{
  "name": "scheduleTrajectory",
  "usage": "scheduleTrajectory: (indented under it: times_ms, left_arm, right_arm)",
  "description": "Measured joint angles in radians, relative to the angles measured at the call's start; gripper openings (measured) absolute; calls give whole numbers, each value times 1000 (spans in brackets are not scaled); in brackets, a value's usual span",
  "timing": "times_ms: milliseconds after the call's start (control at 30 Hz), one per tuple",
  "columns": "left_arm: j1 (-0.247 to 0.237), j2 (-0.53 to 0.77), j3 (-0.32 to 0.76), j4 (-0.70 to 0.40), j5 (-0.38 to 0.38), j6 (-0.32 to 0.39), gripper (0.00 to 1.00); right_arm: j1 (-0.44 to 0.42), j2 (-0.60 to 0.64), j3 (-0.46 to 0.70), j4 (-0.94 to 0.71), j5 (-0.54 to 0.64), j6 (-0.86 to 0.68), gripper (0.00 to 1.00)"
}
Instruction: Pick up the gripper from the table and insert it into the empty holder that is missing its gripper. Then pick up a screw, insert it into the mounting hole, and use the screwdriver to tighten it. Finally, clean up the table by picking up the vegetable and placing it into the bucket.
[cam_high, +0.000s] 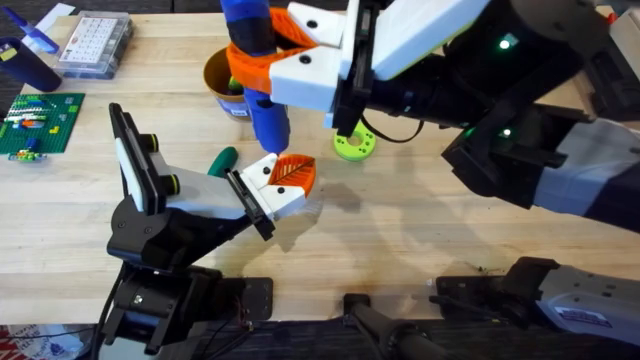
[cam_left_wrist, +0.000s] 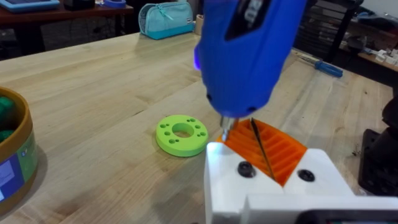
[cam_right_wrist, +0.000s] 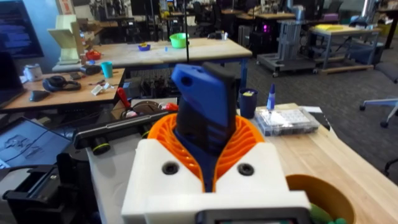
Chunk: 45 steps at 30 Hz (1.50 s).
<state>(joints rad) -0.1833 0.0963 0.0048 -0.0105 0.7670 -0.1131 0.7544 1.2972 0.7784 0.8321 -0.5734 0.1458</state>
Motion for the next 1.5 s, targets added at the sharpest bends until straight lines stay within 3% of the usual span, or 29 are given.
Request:
scheduleTrajectory:
  times_ms: [167, 500, 1167, 1500]
  left_arm:
    - [0, 0, 0, -26, -2, 0, 14]
    - [0, 0, 0, -39, -3, 0, 14]
    - [0, 0, 0, -39, -3, 0, 14]
    - [0, 0, 0, -39, -3, 0, 14]
  right_arm:
    - [0, 8, -7, 1, 0, 1, 45]
    - [0, 24, -17, 160, -29, 16, 45]
    - [0, 24, -16, 154, -67, 83, 45]
    - [5, 24, 47, 111, -67, 147, 45]
